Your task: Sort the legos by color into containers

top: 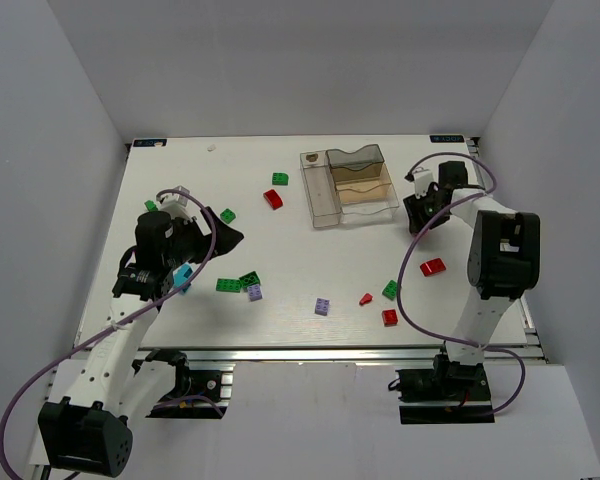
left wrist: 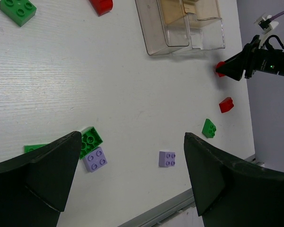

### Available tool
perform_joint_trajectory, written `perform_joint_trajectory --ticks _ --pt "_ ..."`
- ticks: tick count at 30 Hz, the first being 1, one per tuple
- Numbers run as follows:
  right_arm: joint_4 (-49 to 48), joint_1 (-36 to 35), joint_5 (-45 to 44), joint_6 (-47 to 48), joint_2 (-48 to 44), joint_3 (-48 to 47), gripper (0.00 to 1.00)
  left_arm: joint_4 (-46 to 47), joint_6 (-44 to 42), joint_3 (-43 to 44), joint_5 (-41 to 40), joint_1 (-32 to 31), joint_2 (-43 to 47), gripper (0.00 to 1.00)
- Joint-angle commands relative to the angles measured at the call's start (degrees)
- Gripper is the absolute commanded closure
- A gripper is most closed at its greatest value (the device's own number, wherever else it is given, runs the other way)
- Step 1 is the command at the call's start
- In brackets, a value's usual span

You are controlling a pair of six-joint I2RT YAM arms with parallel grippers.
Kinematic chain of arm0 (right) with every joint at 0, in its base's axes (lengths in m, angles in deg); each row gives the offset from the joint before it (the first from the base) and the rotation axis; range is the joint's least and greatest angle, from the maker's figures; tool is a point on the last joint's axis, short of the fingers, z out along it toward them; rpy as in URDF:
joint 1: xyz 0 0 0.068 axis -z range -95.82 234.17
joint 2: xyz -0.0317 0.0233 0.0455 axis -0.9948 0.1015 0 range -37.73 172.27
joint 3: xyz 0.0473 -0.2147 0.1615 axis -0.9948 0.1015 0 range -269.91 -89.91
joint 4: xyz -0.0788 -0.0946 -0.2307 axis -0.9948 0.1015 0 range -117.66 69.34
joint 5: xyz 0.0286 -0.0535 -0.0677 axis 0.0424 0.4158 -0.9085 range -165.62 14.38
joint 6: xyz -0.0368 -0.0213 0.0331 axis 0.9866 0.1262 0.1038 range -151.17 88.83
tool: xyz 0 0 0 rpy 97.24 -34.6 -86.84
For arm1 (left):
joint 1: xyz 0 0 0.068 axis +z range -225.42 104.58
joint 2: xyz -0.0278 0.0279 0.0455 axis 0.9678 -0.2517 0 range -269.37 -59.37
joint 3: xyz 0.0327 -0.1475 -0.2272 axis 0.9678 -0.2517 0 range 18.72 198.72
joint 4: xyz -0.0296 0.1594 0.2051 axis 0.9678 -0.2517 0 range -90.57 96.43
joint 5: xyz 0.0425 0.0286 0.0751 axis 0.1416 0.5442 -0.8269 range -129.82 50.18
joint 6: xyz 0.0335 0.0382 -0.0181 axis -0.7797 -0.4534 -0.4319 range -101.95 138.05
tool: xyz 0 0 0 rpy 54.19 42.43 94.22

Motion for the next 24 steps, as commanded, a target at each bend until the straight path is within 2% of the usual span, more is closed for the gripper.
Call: perform_joint_trajectory --ticks 1,7,10,16,20,24 --pt "2.4 0.5 1.7 1.1 -6.2 -1.1 0.68 1.3 -0.1 1.4 1.0 -0.3 0.1 0.02" --pt "7.1 -0.1 4.4 1.8 -12.7 -5.0 0.72 2.1 -0.2 1.3 1.7 -0.3 -0.4 0.02" --pt "8.4 -0.6 7.1 1.8 -12.9 -9.1 0.73 3.2 -0.1 0.9 2.2 -0.3 -1.2 0.02" --pt "10.1 -5.4 12.6 -1.4 -6.4 -19.0 0.74 4.4 -0.5 2.4 3.4 -0.3 -3.4 0.02" --pt "9.5 -8.8 12.4 -5.2 -1.7 -24.4 0.73 4.7 -0.7 2.8 3.5 -0.3 -3.6 0.02" --pt "10.4 -11.5 11.5 -9.1 3.5 -29.5 0.68 4.9 0.1 2.6 3.6 -0.3 -2.9 0.02"
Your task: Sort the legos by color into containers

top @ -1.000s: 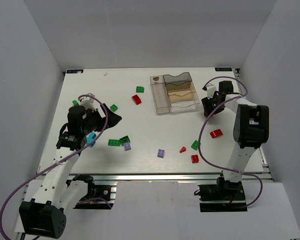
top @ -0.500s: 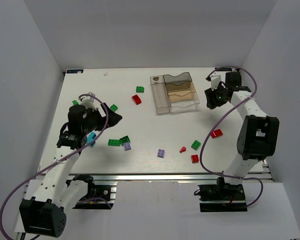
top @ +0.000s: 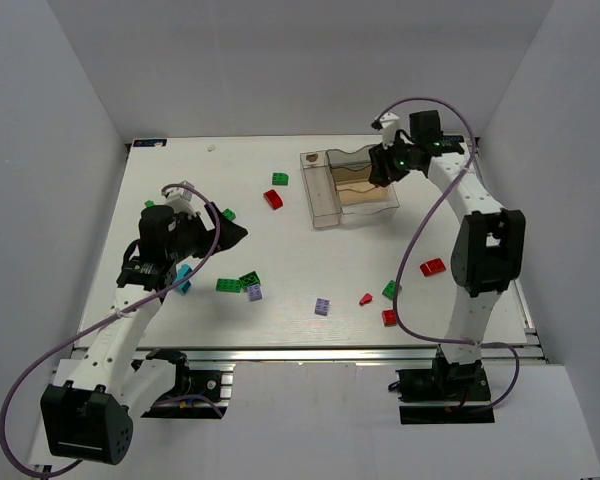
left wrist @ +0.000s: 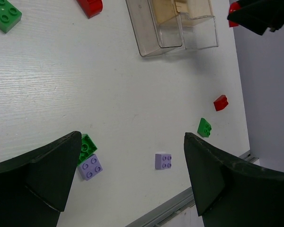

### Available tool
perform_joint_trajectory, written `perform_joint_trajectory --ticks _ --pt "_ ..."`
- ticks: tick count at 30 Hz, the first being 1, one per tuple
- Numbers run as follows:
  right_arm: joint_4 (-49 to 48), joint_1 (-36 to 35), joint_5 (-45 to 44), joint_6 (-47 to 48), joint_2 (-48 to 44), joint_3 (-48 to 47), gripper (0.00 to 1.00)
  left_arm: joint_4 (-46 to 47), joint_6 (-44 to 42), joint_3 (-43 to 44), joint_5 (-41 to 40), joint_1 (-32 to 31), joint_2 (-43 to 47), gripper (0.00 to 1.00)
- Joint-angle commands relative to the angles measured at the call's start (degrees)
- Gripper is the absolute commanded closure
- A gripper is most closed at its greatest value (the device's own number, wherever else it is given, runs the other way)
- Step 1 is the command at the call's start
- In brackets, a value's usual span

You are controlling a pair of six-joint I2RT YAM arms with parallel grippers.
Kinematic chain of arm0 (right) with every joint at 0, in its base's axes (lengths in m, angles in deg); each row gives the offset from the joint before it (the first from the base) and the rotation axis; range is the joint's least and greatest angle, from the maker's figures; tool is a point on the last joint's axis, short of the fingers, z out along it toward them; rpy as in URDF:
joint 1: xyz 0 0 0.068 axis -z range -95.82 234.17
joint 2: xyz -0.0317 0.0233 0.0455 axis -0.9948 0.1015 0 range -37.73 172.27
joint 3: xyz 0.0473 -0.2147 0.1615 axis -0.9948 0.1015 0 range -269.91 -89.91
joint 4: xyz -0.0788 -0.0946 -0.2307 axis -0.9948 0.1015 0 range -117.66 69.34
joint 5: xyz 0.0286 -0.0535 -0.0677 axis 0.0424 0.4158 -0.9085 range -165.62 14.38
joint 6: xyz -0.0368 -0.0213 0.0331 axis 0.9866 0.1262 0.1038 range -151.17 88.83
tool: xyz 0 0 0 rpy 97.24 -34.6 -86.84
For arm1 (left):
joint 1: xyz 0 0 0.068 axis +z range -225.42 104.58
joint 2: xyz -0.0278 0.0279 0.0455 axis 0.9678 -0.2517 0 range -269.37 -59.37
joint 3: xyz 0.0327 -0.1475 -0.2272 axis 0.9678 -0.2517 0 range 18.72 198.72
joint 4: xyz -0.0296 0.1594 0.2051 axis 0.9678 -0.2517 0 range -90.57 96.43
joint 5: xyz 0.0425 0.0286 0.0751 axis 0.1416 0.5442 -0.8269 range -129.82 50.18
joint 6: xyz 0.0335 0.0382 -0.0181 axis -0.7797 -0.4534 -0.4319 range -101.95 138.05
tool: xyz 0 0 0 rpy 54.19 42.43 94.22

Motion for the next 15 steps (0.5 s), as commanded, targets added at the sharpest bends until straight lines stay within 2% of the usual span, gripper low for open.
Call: perform_joint_trajectory --ticks 1,5,7,12,15 --pt "1.7 -1.2 0.3 -4.9 4.3 -4.6 0.67 1.4 0.4 1.8 1.1 -0.3 1.5 0.02" --pt "1.6 -1.3 -2.1 -6.1 6.2 -4.4 0.64 0.6 1.7 1.6 0.4 -0.3 2.9 0.02" --pt "1.6 -1.6 -2.4 -5.7 6.6 -3.8 0.59 0.6 2.2 1.2 0.1 -0.9 3.3 0.02" --pt "2.8 -1.6 -2.7 -5.0 6.8 -2.9 0.35 2.2 3.9 0.7 -1.1 -0.9 2.3 0.02" --pt "2.9 -1.6 -2.6 -5.2 6.5 -2.9 0.30 2.1 4.1 2.7 -3.7 -0.9 -1.3 0.02"
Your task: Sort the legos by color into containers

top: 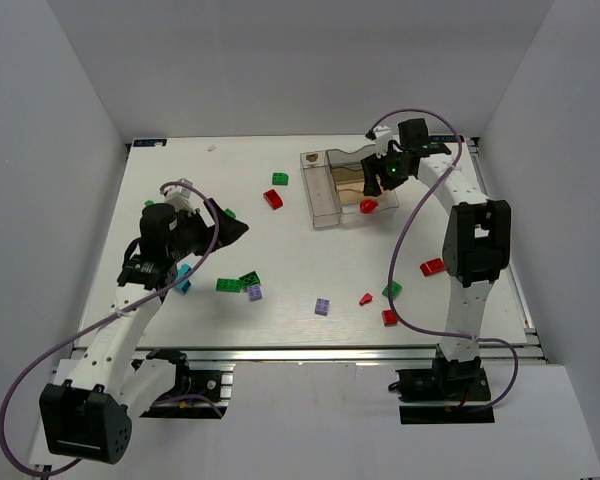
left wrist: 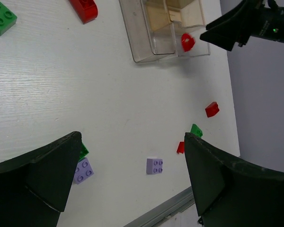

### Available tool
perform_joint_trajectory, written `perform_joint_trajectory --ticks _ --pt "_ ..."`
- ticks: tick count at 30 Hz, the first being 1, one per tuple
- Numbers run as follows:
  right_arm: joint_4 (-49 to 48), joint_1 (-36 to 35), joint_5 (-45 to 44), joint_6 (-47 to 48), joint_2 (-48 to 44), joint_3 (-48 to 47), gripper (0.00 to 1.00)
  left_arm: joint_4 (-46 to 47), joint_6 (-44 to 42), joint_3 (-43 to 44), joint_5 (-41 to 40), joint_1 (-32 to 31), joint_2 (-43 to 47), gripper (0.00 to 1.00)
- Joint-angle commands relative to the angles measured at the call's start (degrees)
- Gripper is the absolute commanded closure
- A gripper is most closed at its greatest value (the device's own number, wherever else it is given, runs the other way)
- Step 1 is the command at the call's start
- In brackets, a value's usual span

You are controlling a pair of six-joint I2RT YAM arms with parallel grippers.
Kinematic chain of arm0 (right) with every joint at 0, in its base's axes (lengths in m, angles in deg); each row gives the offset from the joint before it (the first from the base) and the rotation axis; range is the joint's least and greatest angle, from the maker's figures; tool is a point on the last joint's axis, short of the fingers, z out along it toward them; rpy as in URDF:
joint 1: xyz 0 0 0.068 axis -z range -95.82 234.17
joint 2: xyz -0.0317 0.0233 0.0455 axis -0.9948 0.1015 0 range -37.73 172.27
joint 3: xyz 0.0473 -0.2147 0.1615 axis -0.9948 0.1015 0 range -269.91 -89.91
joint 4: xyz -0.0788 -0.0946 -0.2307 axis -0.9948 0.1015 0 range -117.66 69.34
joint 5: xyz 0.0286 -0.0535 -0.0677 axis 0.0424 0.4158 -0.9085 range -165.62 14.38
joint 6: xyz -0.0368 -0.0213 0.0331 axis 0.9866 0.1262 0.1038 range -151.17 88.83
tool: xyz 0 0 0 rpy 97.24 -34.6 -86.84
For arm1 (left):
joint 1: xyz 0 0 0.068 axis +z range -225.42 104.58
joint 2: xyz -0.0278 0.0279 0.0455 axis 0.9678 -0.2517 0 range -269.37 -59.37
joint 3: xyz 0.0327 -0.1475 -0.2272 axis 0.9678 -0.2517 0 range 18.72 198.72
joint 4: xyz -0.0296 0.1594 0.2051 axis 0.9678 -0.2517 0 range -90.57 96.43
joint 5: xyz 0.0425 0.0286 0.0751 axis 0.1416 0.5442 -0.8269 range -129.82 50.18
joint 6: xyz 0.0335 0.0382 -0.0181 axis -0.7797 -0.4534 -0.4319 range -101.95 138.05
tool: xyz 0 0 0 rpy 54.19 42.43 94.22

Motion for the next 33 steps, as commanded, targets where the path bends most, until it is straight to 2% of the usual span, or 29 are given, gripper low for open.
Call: perform_joint_trajectory --ticks 1,3,6,8,9,10,11,14,15,17,19,20,22,26,33 --pt "0.3 0.2 0.0 -0.5 -1.1 -0.4 0.30 0.5 1.0 3.5 -3.9 -0.2 -3.9 0.02" --pt "0.4 0.3 0.0 -0.6 -1.5 -0.6 0.29 -0.9 0.7 6.5 -8.1 -0.2 -7.6 0.02" --pt "0.7 0.4 0.2 -1.0 -2.4 -0.9 0.30 -1.6 -0.1 10.8 -12.5 -0.2 -13.7 0.08" --pt "1.0 0.7 0.4 -1.4 -4.2 -0.8 0.34 -2.5 -0.5 13.1 -13.9 -0.2 -17.4 0.13" --pt "1.1 0.7 0.3 -1.4 -5.1 -0.6 0.36 -2.9 -0.4 15.9 -14.0 -0.8 -22.0 0.16" --pt "1.1 0.8 0.0 -1.4 -6.0 0.5 0.39 -3.8 -0.7 17.5 -14.1 -0.8 -24.3 0.19" --pt "0.7 1.2 0.0 -1.4 -8.3 1.3 0.45 -4.5 -0.8 19.2 -14.4 -1.4 -26.8 0.28" --pt "-0.3 2.0 0.8 -1.4 -13.0 6.1 0.58 -8.4 -0.8 26.8 -16.3 -3.3 -36.5 0.46" --pt "-0.6 2.5 1.5 -1.4 -14.2 7.3 0.60 -10.8 -0.8 31.0 -18.2 -4.5 -41.2 0.47" --pt "-1.4 2.9 2.4 -1.7 -17.5 11.4 0.60 -13.0 -0.7 35.1 -20.3 -5.9 -45.4 0.44" --pt "-1.8 3.5 3.1 -1.8 -19.6 13.9 0.57 -15.9 -0.8 41.1 -24.5 -8.0 -51.0 0.33" --pt "-2.4 3.9 3.1 -2.1 -21.3 16.2 0.48 -16.8 -1.1 43.2 -25.9 -8.8 -52.8 0.26" --pt "-3.2 4.0 3.2 -2.3 -22.9 18.4 0.37 -19.9 -1.5 48.7 -30.0 -11.1 -56.3 0.20" --pt "-4.4 4.9 3.1 -2.7 -26.2 23.2 0.32 -23.0 -1.5 56.0 -35.0 -14.5 -64.7 0.17" --pt "-5.0 6.2 3.4 -2.5 -28.9 26.3 0.31 -26.3 0.7 67.3 -41.7 -17.7 -74.4 0.15"
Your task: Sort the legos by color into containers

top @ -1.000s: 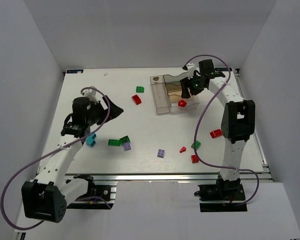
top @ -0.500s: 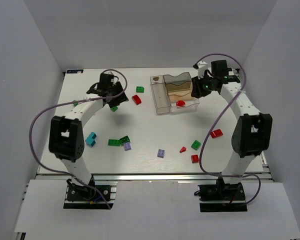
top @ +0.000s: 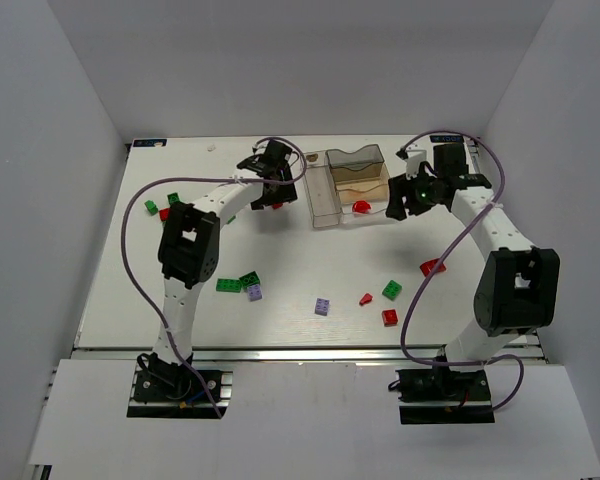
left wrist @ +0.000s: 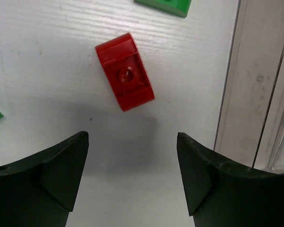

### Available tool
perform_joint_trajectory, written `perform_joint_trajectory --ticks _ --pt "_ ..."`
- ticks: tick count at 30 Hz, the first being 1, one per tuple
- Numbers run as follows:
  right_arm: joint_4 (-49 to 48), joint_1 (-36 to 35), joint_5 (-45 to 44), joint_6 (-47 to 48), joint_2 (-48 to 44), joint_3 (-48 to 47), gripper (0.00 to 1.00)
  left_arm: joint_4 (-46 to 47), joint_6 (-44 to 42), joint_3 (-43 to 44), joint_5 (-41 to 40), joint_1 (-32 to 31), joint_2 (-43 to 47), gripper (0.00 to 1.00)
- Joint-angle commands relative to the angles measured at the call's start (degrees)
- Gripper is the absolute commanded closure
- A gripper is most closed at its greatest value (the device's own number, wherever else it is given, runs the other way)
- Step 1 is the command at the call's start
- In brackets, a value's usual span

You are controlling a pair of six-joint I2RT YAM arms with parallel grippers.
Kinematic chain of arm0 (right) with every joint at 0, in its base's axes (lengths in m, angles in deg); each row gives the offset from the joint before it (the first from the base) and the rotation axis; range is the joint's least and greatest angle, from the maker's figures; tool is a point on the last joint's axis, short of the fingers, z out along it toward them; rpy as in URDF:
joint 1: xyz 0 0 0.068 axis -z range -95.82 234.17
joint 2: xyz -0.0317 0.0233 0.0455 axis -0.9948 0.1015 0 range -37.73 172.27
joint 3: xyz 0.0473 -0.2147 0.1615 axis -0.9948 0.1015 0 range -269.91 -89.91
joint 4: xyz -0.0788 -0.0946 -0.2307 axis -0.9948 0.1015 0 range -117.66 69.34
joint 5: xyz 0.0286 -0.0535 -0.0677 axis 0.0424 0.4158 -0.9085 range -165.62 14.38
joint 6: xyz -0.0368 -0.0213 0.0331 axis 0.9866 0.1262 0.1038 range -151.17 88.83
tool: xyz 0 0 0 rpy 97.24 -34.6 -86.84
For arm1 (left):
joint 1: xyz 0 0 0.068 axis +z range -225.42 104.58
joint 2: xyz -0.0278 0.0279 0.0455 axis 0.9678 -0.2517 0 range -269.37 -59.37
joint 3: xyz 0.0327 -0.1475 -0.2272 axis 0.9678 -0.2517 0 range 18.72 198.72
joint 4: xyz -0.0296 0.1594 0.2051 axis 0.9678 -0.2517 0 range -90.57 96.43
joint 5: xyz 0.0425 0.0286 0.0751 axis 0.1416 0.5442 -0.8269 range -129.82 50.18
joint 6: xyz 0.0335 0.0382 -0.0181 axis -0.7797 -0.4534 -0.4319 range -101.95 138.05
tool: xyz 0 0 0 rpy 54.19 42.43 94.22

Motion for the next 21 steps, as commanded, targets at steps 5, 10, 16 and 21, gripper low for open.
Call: perform_joint_trajectory --ticks 5,10,16,21 --pt "-2.9 1.8 1.7 -0.4 -4.4 2.1 0.31 -4.0 2.1 10.0 -7.7 -1.0 -6.7 0.16" --pt "-3.6 2.7 2.1 -0.4 -5.7 3.8 0.31 -4.0 2.2 12.7 -10.1 -1.0 -9.7 0.18" --pt "-4.6 4.0 2.0 0.1 -7.1 5.6 0.31 -3.2 1.7 14.1 -10.4 -1.0 -11.8 0.29" --pt "-5.0 4.1 2.1 0.7 -8.5 8.0 0.32 -1.7 2.1 13.8 -10.4 -1.0 -12.3 0.48"
